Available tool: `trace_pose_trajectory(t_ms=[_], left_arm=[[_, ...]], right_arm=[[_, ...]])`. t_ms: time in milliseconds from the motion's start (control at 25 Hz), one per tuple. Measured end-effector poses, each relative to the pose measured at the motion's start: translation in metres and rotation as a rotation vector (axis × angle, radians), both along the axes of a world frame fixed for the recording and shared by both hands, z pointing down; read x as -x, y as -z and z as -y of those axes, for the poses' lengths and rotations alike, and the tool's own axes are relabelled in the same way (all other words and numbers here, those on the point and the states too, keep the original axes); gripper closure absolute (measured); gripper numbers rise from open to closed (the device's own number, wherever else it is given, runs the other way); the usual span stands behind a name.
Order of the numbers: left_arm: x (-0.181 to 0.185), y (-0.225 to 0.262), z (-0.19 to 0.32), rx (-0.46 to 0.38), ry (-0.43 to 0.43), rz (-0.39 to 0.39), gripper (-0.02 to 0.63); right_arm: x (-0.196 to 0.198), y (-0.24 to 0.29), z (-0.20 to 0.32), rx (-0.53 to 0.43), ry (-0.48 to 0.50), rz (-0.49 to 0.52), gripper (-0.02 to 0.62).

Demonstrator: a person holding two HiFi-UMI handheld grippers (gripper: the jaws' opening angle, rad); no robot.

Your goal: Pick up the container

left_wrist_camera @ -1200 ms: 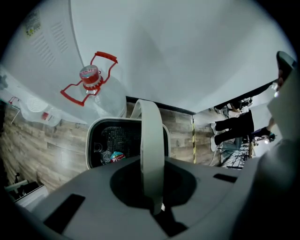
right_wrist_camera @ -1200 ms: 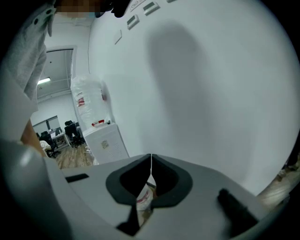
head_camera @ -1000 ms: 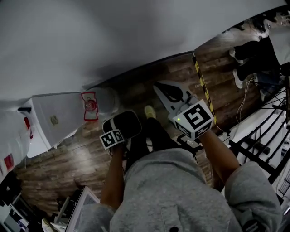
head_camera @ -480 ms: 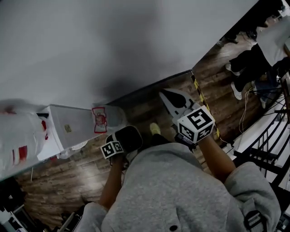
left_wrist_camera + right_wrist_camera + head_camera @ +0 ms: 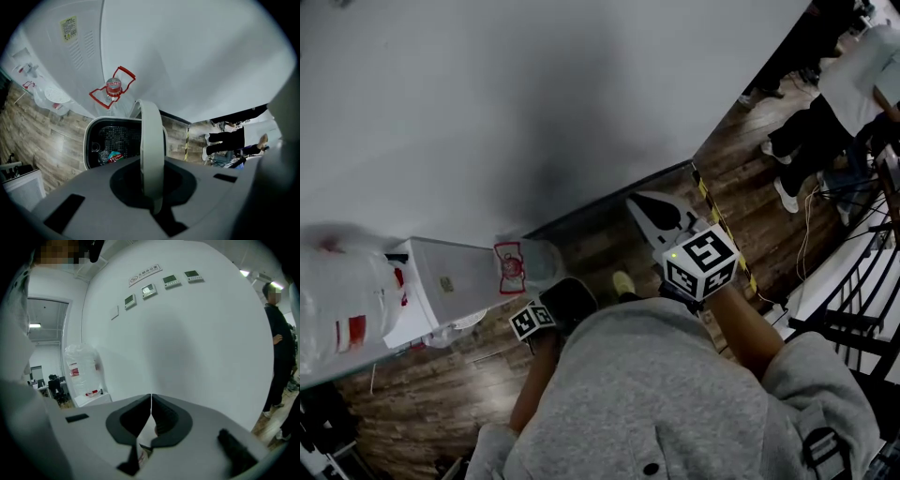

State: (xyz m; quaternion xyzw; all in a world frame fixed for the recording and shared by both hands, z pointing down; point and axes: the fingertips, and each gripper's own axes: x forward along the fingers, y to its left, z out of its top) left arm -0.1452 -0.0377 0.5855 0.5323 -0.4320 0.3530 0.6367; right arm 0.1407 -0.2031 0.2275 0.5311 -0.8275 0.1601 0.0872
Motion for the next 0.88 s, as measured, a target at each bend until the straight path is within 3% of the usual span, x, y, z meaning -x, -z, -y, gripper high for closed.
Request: trace_pose_trajectory(t_ms=[880], left_arm=[[-0.01,-0.001,0.01,0.003,-0.018,-0.018,0.592]], right_arm=[[-0.008,0.004,-0.005,-0.023,-0.024,-0.013,0.57]])
